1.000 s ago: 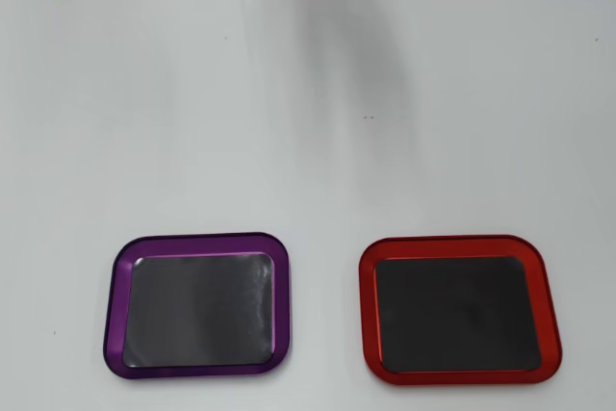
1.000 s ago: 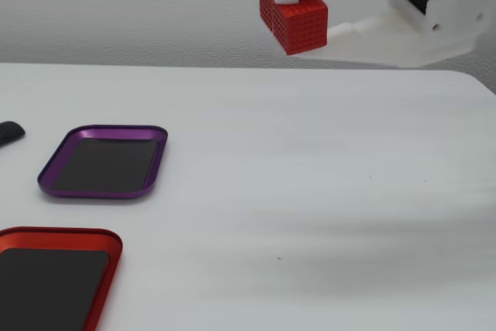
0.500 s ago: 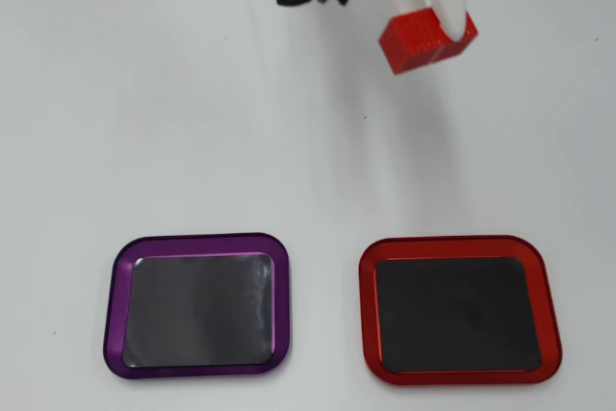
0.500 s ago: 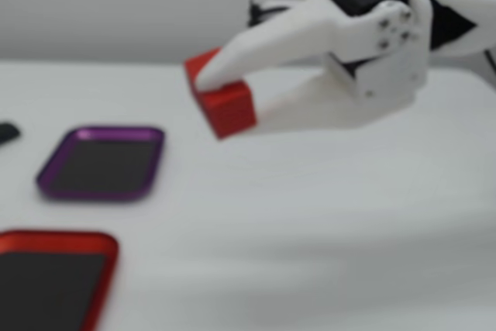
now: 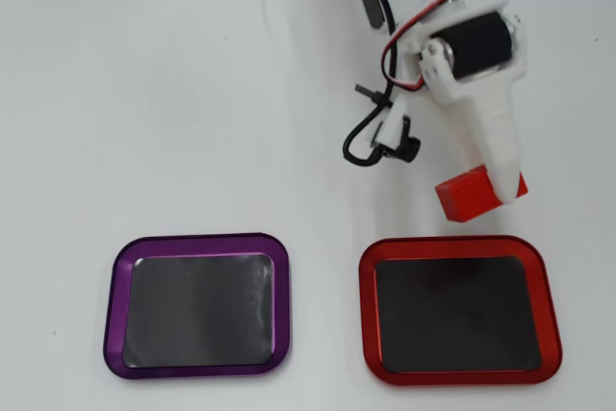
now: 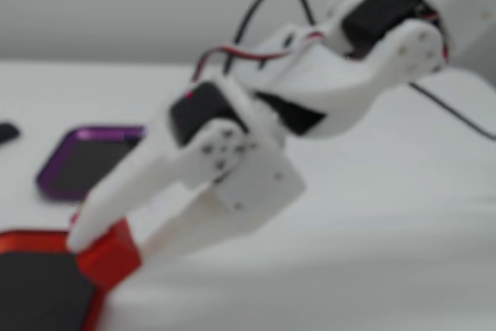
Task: Grasp a red block and put it in the left red dish.
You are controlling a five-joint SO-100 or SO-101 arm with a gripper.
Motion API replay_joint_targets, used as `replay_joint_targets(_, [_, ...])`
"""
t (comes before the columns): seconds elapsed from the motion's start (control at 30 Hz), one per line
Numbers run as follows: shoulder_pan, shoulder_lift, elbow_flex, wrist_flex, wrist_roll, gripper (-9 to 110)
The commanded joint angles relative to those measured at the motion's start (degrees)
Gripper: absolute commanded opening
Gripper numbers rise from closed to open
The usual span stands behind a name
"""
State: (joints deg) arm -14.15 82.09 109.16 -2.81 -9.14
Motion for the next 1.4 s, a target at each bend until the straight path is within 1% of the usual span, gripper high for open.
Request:
replay_joint_targets(0.0, [0.4, -2.6, -8.0, 2.0, 0.4, 0])
replay_joint_targets(0.3, [0.4, -13.6, -25.4, 9.7, 0.3, 0])
replay_joint_targets(0.5, [0.5, -19.3, -33.2, 15.8, 0.0, 0])
replay_joint_targets(0.6, [0.5, -20.4, -35.0, 18.3, 0.2, 2])
replay_joint_targets(0.8, [0.5, -20.2, -35.3, 19.4, 0.1, 10])
replay_joint_targets(1.13, [0.4, -19.9, -35.2, 20.2, 0.1, 11])
replay_joint_targets(1.2, [0.4, -19.4, -35.6, 25.0, 0.1, 12])
replay_joint_targets(1.37, [-0.1, -11.8, -38.0, 39.5, 0.4, 19])
